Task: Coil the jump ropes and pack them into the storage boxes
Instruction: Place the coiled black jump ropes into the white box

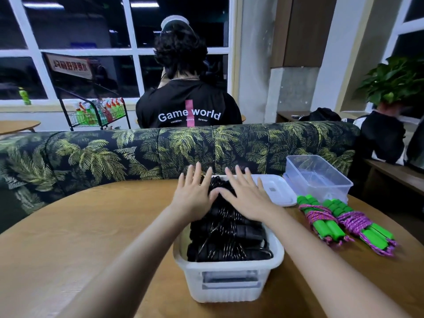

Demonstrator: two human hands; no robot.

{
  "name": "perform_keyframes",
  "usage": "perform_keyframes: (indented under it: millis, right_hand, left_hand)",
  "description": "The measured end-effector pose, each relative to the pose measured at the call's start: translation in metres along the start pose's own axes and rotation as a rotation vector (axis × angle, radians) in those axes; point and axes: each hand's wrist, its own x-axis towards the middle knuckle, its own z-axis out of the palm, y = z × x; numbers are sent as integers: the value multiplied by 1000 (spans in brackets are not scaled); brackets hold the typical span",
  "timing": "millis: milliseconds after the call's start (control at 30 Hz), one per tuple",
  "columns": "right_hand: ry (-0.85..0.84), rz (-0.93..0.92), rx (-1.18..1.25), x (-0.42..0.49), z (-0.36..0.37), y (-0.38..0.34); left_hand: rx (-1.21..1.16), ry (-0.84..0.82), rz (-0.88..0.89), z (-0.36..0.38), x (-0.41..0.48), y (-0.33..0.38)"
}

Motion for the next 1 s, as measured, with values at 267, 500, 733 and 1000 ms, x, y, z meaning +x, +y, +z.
perform_keyframes:
  millis: [267, 500, 733, 1000]
  right_hand:
    - [-113, -20, -103, 6, 9, 3]
    - [-112, -19, -78, 4, 1, 1]
    - [-126, -60, -105, 3, 2, 3]
    - [-74, 2, -65, -25, -14, -10]
  left_hand:
    - [-49, -51, 47, 21, 16, -5]
    - [-34, -61, 30, 25, 20, -5]
    - [31, -97, 19, 16, 20, -8]
    - [-47, -111, -30, 0, -11, 1]
